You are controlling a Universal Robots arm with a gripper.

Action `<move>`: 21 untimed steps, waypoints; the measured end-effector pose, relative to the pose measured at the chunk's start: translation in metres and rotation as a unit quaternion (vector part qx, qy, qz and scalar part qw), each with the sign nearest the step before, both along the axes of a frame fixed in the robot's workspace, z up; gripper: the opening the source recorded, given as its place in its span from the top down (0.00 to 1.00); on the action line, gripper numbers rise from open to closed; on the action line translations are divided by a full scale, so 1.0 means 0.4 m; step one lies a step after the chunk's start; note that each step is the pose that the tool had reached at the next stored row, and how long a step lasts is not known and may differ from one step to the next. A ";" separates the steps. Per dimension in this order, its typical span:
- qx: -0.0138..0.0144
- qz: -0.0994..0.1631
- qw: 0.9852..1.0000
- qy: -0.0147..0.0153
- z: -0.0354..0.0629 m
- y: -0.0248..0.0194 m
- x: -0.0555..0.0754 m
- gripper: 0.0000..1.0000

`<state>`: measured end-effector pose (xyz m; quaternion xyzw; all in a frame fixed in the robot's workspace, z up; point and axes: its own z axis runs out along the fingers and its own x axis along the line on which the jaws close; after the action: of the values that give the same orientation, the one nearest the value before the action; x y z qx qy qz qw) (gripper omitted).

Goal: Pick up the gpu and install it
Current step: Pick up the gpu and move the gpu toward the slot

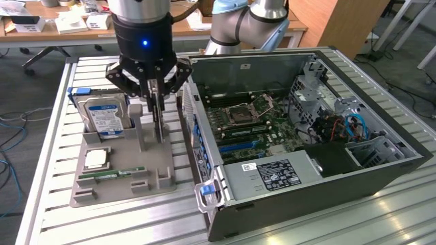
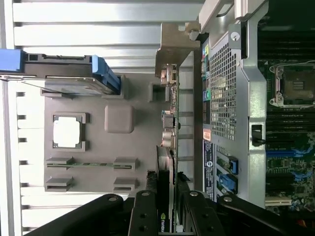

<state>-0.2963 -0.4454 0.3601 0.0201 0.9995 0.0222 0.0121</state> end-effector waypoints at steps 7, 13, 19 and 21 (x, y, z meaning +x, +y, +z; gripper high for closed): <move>0.000 0.000 1.000 0.000 0.072 0.000 0.000 0.74; 0.000 0.000 1.000 0.000 0.116 0.000 0.000 0.74; 0.000 0.000 1.000 0.000 0.137 0.000 0.000 0.74; 0.000 0.000 1.000 0.000 0.139 0.000 0.000 0.74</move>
<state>-0.2963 -0.4454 0.4158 0.0200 0.9995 0.0222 0.0122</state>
